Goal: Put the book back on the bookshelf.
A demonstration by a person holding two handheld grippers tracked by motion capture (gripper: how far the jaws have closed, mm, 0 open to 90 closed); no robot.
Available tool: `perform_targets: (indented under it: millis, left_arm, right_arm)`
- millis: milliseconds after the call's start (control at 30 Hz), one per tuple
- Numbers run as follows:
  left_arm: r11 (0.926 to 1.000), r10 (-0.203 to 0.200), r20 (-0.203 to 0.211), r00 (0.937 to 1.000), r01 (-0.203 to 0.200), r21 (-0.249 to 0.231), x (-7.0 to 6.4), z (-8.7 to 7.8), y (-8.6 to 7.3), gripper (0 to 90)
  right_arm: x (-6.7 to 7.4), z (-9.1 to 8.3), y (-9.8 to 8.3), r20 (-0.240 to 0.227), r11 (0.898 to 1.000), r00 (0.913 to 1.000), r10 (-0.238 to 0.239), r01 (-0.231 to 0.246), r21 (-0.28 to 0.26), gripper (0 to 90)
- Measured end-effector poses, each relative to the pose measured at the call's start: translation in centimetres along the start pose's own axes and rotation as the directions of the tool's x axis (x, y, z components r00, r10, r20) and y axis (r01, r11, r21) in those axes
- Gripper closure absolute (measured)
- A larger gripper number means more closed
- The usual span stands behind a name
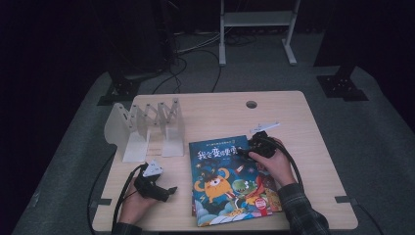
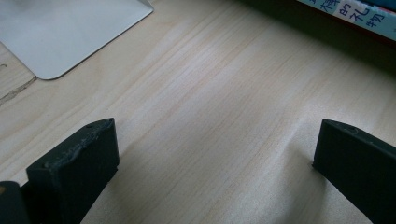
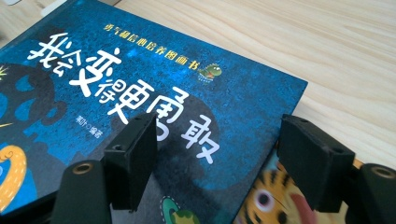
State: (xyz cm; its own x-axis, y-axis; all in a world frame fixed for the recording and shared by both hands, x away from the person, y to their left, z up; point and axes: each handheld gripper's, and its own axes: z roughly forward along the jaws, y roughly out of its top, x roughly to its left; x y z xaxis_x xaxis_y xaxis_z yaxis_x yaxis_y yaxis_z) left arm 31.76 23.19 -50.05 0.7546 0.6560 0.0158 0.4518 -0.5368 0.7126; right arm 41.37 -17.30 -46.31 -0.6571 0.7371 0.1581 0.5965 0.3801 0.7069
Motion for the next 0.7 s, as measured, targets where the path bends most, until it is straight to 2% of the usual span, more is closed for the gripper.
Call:
perform_targets:
  millis: [400, 700]
  left_arm:
    - [1.0000, 0.001, 0.000, 1.0000, -0.001, 0.000, 0.0, 0.0, 0.0, 0.0]
    - [1.0000, 0.004, 0.000, 1.0000, -0.004, 0.004, 0.0, 0.0, 0.0, 0.0]
  right_arm:
    - [1.3, 1.2, 1.2, -0.024, 0.999, 0.9986, -0.047, 0.048, 0.021, 29.1]
    - [2.5, 2.2, 1.9, -0.073, 0.996, 0.9940, -0.082, 0.083, 0.018, 29.6]
